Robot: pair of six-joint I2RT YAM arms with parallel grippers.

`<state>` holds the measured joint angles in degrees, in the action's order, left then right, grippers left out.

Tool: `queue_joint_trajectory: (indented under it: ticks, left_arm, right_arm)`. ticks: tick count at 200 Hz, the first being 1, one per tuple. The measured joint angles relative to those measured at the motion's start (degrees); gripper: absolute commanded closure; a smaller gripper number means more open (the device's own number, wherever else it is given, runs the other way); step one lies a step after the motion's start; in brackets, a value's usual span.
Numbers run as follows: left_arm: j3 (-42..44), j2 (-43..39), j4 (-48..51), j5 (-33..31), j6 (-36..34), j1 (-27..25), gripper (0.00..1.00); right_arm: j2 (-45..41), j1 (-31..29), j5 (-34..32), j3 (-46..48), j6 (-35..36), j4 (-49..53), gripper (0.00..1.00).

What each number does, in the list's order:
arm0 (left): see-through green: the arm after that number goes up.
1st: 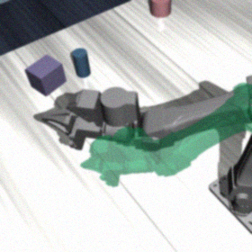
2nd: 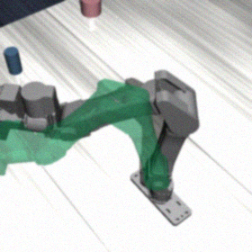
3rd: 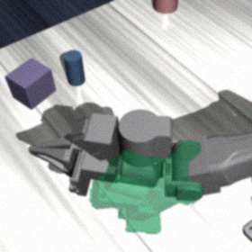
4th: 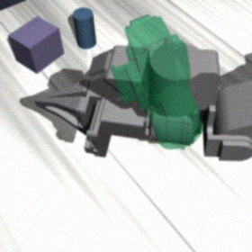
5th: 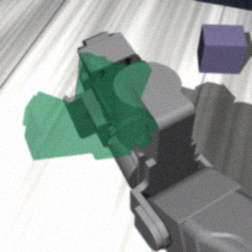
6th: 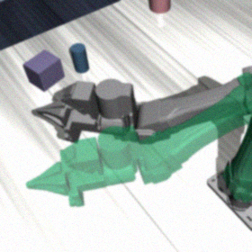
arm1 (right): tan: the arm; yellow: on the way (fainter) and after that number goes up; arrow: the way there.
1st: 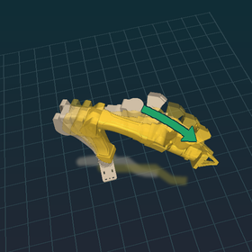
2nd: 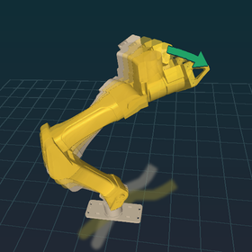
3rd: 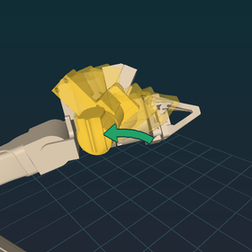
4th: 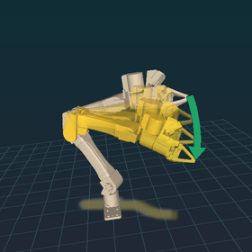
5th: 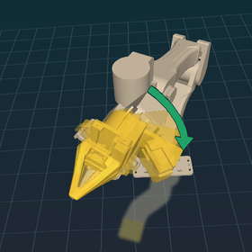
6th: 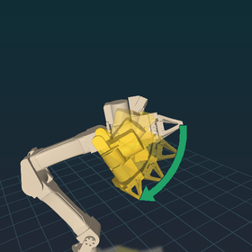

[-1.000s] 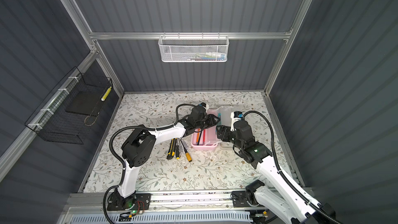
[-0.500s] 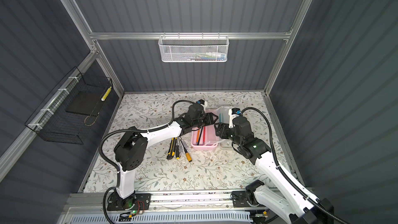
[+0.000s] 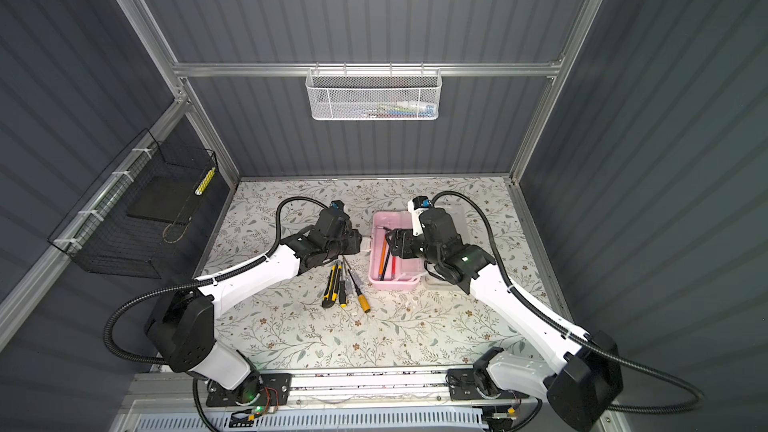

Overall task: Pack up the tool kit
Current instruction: 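Lower the teal box cutter into the clear lid, open, withdraw left gripper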

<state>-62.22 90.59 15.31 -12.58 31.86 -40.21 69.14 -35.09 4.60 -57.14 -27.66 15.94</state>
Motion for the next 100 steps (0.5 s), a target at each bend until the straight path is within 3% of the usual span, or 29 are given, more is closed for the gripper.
queue_joint_trajectory:
  ticks: [31, 100]
  left_arm:
    - [7.30, -3.43, 4.92, -2.08, 1.20, 0.13, 0.51]
    - [12.33, -6.43, 7.02, -2.97, 2.64, 0.11, 0.51]
  right_arm:
    - [3.48, -1.27, 0.37, -0.72, -0.13, -0.02, 0.26]
    - [5.57, -3.37, 0.68, -0.96, -1.14, -0.76, 0.25]
